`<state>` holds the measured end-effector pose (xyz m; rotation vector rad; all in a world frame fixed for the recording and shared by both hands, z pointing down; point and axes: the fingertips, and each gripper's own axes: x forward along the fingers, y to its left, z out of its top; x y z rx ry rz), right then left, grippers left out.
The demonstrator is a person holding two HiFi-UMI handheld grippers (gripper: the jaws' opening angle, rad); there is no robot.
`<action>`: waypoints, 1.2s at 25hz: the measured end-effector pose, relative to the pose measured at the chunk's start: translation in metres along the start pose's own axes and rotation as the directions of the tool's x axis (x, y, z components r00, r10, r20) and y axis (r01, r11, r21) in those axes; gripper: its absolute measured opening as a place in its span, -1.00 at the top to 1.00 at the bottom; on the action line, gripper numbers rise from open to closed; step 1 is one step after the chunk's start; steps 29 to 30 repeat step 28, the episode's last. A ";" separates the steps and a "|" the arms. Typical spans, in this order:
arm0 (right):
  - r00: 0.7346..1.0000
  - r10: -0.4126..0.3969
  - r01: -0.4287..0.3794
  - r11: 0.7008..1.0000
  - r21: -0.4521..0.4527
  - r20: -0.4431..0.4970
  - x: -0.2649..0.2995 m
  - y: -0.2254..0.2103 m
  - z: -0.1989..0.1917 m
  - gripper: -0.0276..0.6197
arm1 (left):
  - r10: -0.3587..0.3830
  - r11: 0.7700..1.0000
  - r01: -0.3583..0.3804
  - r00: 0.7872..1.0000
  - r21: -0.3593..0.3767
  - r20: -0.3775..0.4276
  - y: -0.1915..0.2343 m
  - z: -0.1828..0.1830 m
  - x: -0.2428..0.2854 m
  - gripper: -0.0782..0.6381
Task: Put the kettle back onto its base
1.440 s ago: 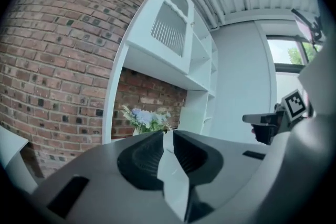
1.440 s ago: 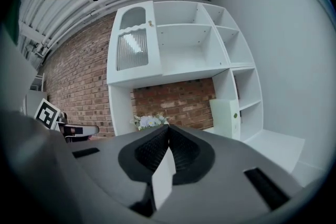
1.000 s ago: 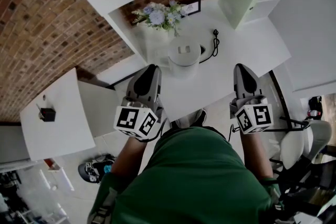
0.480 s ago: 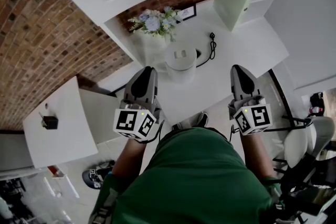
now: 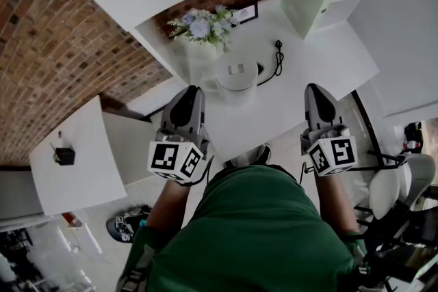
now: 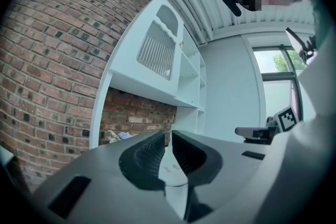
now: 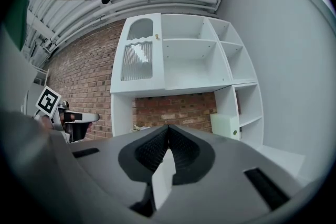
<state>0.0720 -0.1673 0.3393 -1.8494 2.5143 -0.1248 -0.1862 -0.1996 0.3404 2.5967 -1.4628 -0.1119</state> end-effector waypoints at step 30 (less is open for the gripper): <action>1.000 0.003 -0.003 1.000 -0.013 -0.009 0.022 0.007 0.000 0.85 | 0.020 0.999 -0.021 1.000 -0.032 -0.024 0.027 -0.015 0.009 0.62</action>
